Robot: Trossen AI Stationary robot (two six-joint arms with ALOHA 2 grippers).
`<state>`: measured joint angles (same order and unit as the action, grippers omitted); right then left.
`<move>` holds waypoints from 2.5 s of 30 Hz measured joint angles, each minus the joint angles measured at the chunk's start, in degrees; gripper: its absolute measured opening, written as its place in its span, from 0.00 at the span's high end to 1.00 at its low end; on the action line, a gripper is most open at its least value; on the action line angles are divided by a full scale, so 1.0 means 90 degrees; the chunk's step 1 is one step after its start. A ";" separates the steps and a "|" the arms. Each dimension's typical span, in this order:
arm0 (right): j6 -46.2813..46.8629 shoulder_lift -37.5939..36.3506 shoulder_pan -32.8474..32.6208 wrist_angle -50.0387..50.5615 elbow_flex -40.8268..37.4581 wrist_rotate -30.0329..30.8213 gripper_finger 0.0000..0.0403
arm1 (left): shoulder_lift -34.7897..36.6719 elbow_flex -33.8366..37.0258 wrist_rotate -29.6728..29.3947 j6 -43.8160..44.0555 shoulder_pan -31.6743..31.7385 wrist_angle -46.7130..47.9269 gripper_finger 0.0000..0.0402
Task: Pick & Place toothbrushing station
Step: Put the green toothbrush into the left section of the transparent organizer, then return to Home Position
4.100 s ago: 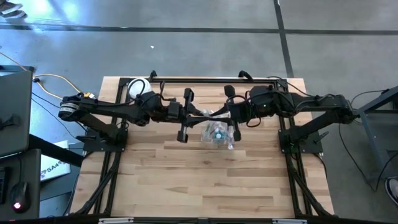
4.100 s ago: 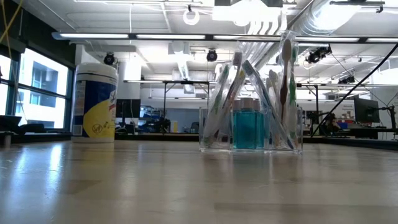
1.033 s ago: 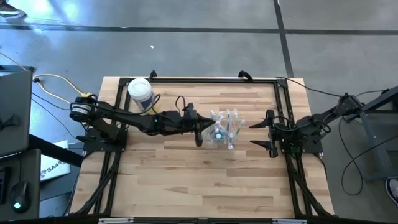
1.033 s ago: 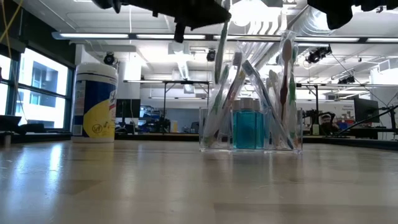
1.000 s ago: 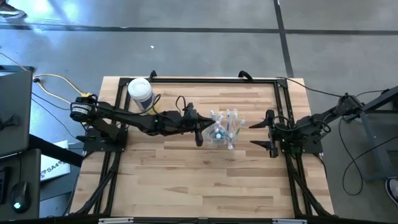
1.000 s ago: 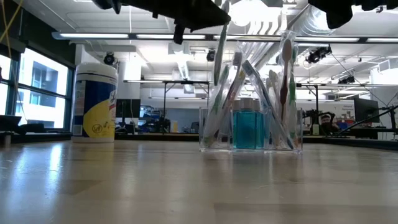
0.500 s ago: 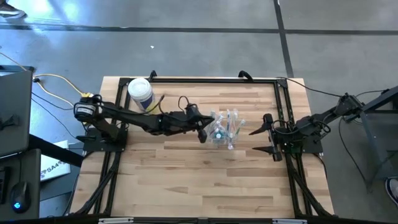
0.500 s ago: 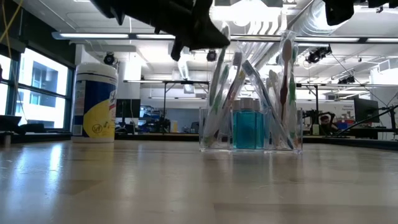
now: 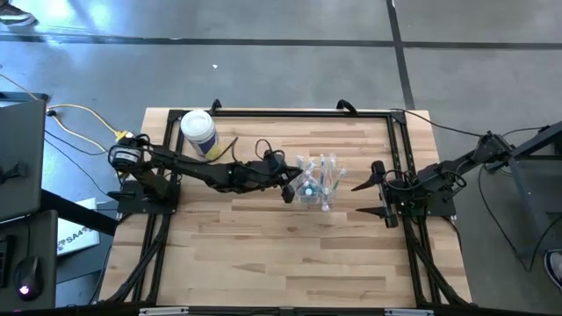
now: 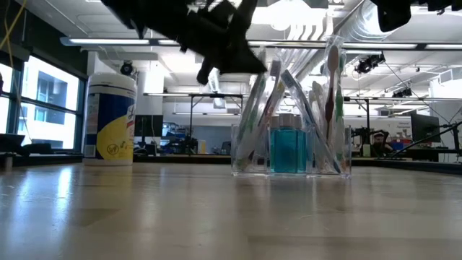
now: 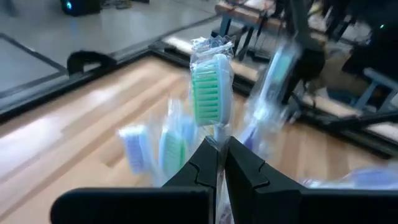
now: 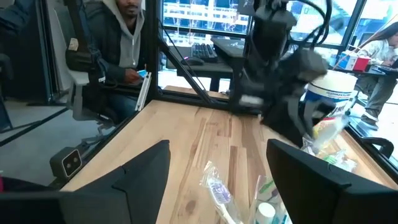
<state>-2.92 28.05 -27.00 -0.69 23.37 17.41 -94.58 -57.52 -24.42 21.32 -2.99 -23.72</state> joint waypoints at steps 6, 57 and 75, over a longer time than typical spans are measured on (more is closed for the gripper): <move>0.0005 0.0002 0.0000 0.0019 0.0000 0.0000 0.35 | -0.0151 0.0179 -0.0032 0.0159 0.0006 -0.0062 0.99; 0.0192 0.0002 0.0000 0.0498 0.0000 0.0000 0.35 | -0.0163 0.0676 0.0844 -0.0005 0.0037 -0.0655 0.92; 0.0345 0.0002 0.0000 0.0562 0.0000 0.0015 0.35 | -0.0153 0.0673 0.0857 0.0165 -0.0002 -0.0341 0.66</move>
<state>0.19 28.07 -27.00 4.37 23.38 17.55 -95.96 -51.46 -16.70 22.81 -3.01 -26.79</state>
